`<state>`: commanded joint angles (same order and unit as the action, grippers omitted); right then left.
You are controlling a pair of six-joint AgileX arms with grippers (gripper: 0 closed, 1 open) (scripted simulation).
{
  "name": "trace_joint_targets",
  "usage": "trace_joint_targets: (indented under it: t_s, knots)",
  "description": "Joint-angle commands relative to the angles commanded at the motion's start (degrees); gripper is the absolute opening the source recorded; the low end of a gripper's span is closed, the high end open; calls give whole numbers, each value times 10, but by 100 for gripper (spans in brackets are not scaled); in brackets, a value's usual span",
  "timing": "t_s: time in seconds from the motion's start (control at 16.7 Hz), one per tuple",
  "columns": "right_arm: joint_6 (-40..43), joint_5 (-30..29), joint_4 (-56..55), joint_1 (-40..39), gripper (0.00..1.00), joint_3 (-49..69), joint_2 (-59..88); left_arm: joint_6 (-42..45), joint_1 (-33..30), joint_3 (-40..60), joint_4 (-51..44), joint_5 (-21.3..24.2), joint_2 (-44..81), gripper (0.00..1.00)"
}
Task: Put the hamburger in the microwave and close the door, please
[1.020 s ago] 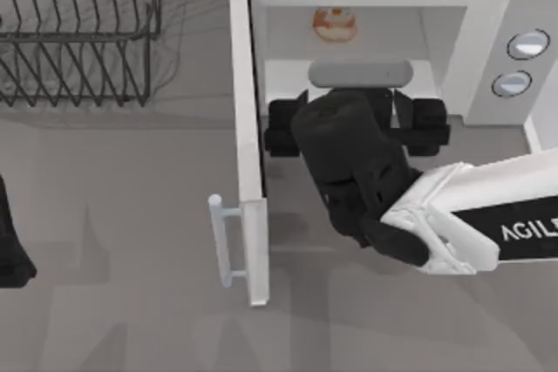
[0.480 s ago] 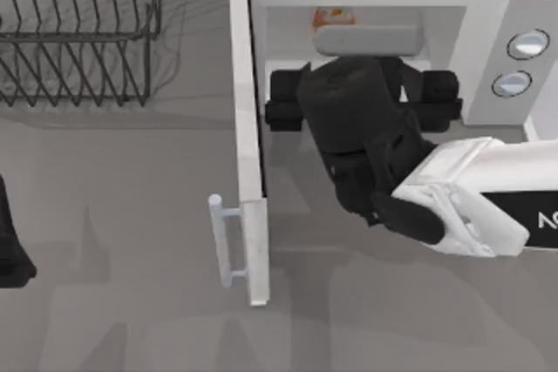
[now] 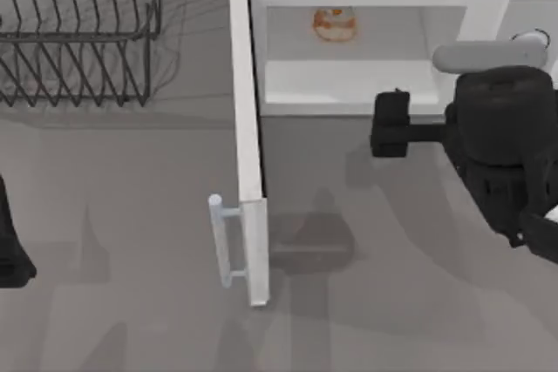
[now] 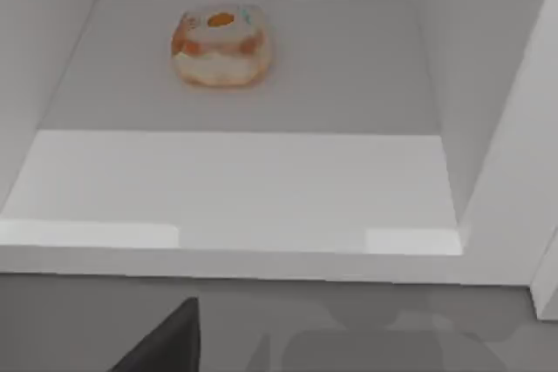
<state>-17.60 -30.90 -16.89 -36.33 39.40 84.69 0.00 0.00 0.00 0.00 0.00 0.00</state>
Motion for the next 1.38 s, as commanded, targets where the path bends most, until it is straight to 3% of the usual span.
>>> trace_joint_targets:
  t_s: [0.36, 0.66, 0.96, 1.38]
  knots:
    - [54, 176, 64, 146, 100, -227, -359, 0, 0, 0, 0, 0, 0, 100]
    - [114, 271, 127, 268, 100, -352, -657, 0, 0, 0, 0, 0, 0, 100]
    - [165, 305, 163, 348, 100, -392, -821, 0, 0, 0, 0, 0, 0, 100]
    - [176, 309, 169, 363, 100, -394, -847, 0, 0, 0, 0, 0, 0, 100]
